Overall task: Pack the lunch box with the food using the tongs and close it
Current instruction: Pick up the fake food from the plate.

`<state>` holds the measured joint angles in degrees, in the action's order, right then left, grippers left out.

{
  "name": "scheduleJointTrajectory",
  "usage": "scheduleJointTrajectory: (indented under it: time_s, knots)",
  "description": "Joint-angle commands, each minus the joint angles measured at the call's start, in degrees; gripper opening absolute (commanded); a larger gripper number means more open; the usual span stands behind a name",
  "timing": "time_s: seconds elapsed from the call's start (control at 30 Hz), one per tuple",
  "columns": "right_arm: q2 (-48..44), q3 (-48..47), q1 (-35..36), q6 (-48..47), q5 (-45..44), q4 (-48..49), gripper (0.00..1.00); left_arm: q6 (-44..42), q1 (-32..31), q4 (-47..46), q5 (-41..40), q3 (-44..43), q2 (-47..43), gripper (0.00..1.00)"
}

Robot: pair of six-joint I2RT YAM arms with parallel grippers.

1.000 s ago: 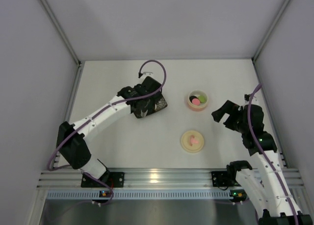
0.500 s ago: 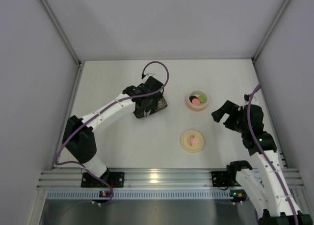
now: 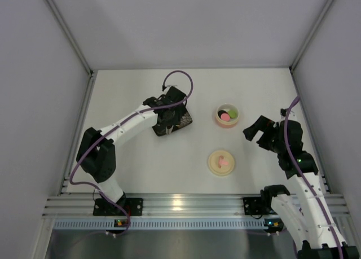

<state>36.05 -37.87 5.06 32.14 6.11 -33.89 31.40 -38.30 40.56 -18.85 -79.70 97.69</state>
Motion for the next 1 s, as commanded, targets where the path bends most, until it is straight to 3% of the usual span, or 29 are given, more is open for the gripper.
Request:
scheduleJointTrajectory:
  time_s: [0.0,0.27,0.63,0.97]
  knots:
    - [0.2,0.0,-0.9,-0.3,0.0,3.7,1.0,-0.1,0.8,-2.8,0.4,-0.5,0.0,0.51]
    - [1.0,0.1,-0.9,-0.3,0.3,4.2,0.99,-0.4,1.7,-2.8,0.7,-0.7,0.1,0.5]
    - [1.3,-0.3,-0.9,-0.2,0.4,4.2,0.99,-0.5,1.6,-2.0,2.6,-1.4,-0.9,0.25]
    - [0.4,-0.3,-0.9,0.0,0.2,3.6,0.99,-2.0,-6.4,2.9,-0.5,-11.9,-2.2,0.26]
